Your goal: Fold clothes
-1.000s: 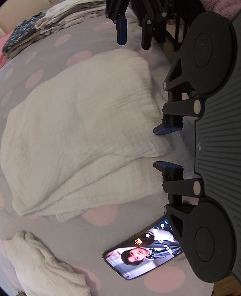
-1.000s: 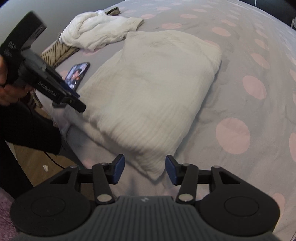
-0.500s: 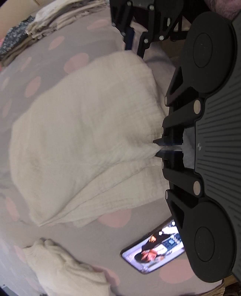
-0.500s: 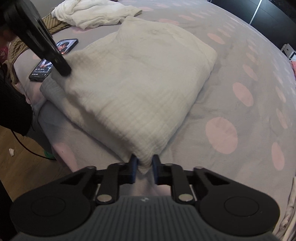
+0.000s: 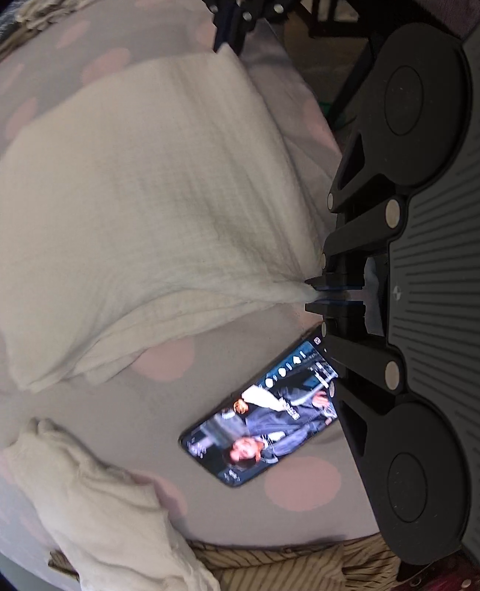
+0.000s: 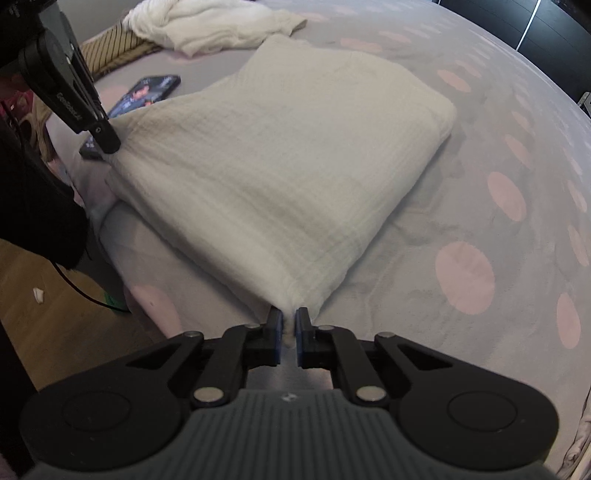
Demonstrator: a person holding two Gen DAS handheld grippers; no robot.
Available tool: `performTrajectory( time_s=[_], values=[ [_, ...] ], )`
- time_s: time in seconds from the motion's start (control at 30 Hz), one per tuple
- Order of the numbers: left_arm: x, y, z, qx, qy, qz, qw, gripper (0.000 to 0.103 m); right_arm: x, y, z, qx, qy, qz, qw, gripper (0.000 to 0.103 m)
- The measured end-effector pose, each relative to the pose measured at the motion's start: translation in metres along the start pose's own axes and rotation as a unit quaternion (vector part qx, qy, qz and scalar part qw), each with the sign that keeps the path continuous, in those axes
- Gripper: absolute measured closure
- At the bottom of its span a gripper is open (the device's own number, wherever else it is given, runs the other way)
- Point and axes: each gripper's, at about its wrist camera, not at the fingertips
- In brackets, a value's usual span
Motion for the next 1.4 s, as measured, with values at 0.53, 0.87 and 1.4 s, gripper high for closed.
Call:
performTrajectory(
  time_s=[0.53,0.87,1.4],
  values=[
    [-0.027,-0.06,-0.001,0.068,-0.042,-0.083,0.9934,0.087,0.059,-0.046,0.014,0.023,0.126,0.086,0.988,0.073],
    [-0.028,-0.026,0.062,0.116,-0.104,-0.121,0.9804,0.082,0.089,-0.029,0.042,0.07,0.213,0.095,0.97,0.069],
    [-0.039,0.016,0.083,0.071,-0.105,-0.099,0.987,0.079,0.088,0.023,0.075,0.056,0.174,0.076,0.98,0.074]
  ],
)
Point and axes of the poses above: each gripper's, at about its wrist camera, not at the fingertips, and y roughly the way its jaws point, x to its right, z to its top, and after that the axes turned 1 degree about -x, right-handed
